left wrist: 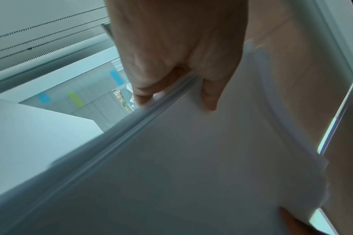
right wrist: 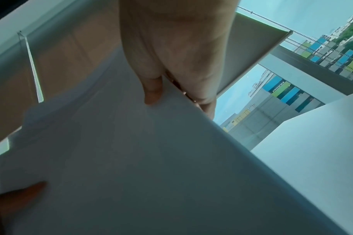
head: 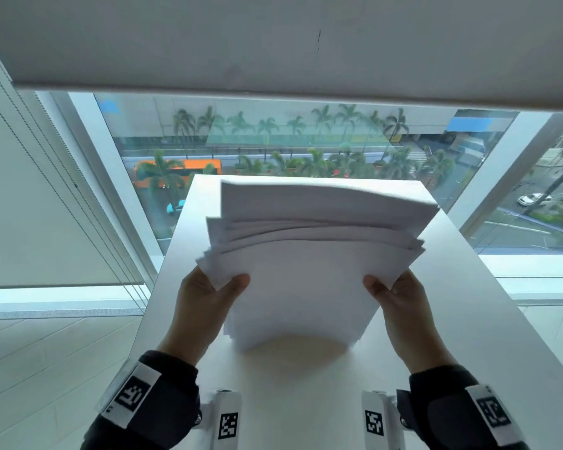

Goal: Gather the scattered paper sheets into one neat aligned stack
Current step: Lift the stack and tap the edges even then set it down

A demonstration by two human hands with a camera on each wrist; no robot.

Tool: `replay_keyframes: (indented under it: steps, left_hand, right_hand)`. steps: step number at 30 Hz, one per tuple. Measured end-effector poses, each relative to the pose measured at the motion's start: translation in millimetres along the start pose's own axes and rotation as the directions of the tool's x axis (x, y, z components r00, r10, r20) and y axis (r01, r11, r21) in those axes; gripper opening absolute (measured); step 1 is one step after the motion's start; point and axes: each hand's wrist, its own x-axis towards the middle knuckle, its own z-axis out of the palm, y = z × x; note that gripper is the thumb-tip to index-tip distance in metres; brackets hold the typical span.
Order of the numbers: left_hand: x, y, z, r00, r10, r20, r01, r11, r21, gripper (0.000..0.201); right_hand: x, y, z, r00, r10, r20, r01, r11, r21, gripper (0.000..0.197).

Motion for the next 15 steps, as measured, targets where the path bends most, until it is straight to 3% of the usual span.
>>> replay_keyframes:
  steps: [6,13,15]
  left_hand:
    - [0,-11,4,0.997,-0.076,-0.024,0.077,0.997,0.029,0.012]
    - [1,1,9,0.998,0.019,-0.057,-0.018,1.0,0.01,0.021]
    - [0,1,7,0.999,0.01,-0.043,-0.01,1.0,-0.014,0.015]
  right_hand:
    - [-2,9,-2,0.998,0.062,0.032,-0.065,0.995,0.082,0.028]
    - [2,-1,-7,0.999,-0.02,0.037,0.013,0.985,0.175,0.036]
    - [4,0,-12,0.996,-0.038,0.077,0.023,0.982,0.186,0.018]
